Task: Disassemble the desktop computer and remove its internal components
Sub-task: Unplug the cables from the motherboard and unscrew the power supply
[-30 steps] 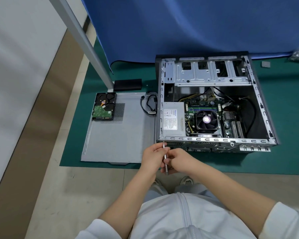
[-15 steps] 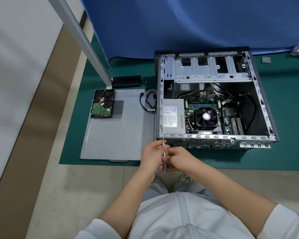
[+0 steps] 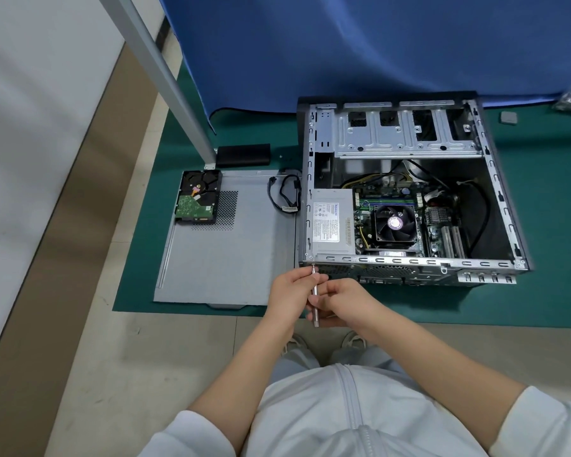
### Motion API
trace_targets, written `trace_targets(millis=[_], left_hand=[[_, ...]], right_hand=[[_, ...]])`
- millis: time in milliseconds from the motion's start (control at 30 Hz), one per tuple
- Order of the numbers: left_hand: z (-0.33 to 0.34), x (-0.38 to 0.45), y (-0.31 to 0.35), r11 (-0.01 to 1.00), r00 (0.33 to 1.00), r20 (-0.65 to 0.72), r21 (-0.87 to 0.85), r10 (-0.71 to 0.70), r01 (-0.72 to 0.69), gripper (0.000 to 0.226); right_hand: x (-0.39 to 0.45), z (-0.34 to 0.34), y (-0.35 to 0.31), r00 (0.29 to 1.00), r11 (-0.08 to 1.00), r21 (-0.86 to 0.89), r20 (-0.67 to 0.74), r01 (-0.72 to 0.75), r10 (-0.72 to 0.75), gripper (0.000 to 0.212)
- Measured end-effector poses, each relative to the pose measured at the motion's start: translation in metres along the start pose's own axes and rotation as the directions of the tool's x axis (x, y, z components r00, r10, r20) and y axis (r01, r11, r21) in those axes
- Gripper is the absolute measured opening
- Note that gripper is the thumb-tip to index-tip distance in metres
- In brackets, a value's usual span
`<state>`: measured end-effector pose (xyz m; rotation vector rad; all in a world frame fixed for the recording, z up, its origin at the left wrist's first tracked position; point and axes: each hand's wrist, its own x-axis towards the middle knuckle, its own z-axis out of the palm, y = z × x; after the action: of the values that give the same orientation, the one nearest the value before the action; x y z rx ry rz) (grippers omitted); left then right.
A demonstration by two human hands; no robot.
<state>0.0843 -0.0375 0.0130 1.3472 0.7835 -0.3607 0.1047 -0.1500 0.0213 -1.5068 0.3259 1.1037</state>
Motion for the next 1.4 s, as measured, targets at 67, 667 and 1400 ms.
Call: trace_targets(millis=[67,667,1400], left_hand=[[-0.001,0.001,0.0,1.0,1.0,0.01,0.016,0.0,0.0,0.012],[-0.001,0.013,0.009,0.982,0.984,0.028,-0.064,-0.176,0.178,0.018],[-0.018,0.013,0.01,0.99,0.963,0.24,0.107,-0.119,0.095,0.017]], right_hand=[[0.001,0.001,0.0,1.0,1.0,-0.022,-0.012,-0.012,0.012,0.016],[0.013,0.01,-0.002,0.983,0.975,-0.206,-0.178,-0.086,0.049,0.009],[0.003,0.0,0.003,0.997,0.977,0.208,0.067,-0.051,0.038,0.016]])
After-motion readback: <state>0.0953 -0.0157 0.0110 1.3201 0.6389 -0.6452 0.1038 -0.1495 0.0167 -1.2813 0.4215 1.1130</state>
